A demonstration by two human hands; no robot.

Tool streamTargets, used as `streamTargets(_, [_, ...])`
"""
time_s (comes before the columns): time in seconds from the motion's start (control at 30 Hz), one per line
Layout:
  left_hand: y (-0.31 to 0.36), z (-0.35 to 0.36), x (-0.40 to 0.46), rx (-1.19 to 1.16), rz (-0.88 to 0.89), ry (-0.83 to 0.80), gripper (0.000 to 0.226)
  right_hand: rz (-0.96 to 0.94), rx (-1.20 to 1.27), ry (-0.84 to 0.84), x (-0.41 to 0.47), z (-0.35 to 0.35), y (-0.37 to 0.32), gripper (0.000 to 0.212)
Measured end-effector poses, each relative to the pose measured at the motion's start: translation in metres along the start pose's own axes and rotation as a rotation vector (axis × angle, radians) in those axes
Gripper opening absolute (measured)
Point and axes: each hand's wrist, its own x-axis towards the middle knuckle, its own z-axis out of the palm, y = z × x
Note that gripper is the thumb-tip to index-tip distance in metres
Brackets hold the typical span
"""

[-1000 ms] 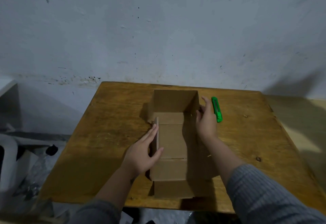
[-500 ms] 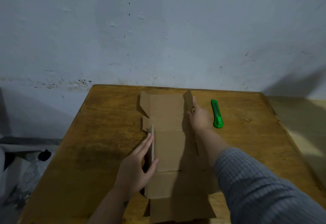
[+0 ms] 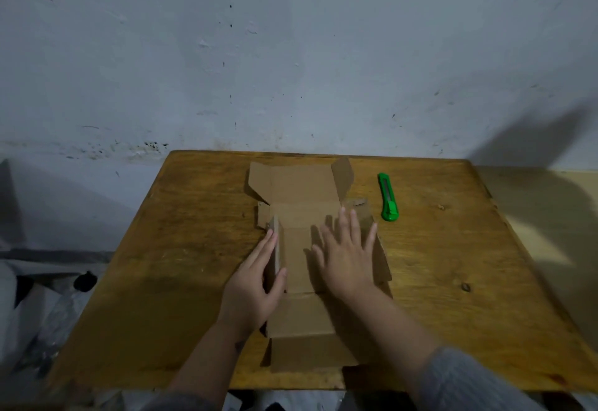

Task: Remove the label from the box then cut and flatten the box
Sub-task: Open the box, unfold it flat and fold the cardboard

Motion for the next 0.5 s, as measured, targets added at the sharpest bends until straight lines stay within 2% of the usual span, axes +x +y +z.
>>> streamTargets(0.13, [-0.001, -0.007, -0.004, 0.030, -0.080, -0.012, 0.058, -0.013, -0.013, -0.096, -0.060, 0.017, -0.013, 0.062])
streamTargets(0.23, [0.003, -0.018, -0.009, 0.278, -0.119, 0.003, 0.054, 0.011, -0.012, -0.134, -0.079, 0.027, -0.012, 0.065])
streamTargets(0.37, [0.003, -0.028, -0.017, 0.541, -0.230, -0.136, 0.066, 0.026, 0.019, -0.149, -0.084, 0.029, -0.010, 0.066])
streamTargets(0.5, [0.000, -0.035, -0.026, 0.542, -0.389, -0.257, 0.090, 0.010, 0.043, -0.147, -0.086, 0.030, -0.010, 0.069])
